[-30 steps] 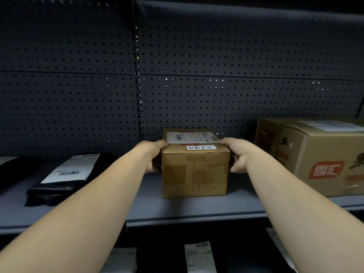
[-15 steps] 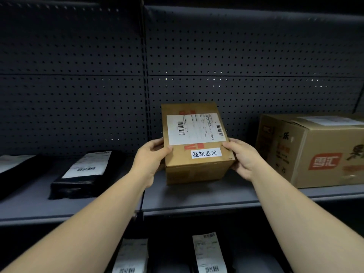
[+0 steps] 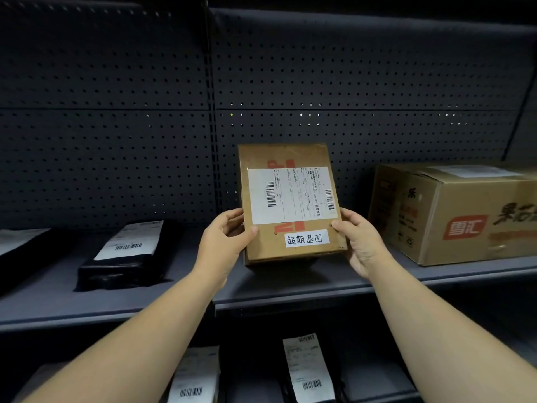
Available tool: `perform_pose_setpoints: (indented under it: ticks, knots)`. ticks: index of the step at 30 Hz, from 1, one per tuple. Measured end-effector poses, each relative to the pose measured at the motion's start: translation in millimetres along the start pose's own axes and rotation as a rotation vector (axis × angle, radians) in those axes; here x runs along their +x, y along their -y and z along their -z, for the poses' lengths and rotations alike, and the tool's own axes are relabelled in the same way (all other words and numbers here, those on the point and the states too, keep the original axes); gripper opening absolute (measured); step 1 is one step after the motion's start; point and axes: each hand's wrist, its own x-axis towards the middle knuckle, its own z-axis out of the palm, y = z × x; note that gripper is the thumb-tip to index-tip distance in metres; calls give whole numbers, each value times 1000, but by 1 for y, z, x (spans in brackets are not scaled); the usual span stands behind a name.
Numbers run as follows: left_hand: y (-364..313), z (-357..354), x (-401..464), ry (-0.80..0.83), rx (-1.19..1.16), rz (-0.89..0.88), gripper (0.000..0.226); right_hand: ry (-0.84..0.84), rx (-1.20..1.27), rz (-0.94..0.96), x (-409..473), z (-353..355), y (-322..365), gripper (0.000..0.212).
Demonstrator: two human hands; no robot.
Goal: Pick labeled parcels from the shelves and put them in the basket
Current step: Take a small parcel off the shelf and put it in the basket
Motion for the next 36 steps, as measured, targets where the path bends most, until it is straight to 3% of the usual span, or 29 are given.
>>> perform_pose_setpoints:
  ticks: [8, 12, 16, 22, 29, 36]
  knots:
    - [-16, 0, 7, -29, 167, -20, 31, 13, 14, 21, 1, 1, 0, 25]
    - [-53, -4, 26, -157, 590, -205, 57, 17, 26, 18, 1, 2, -2, 23]
    - [-94, -22, 50, -111, 926, -457, 53, 29, 42, 22, 1, 3, -3, 25]
    - [-121, -51, 82, 4, 1310, -595, 51, 43, 28, 23, 0, 4, -2, 26]
    - [-118, -70, 94, 47, 1452, -532, 46, 50, -13, 14, 2, 6, -4, 29]
    - [-120, -65, 91, 19, 1322, -499, 42, 23, -86, -10, 8, 4, 2, 26]
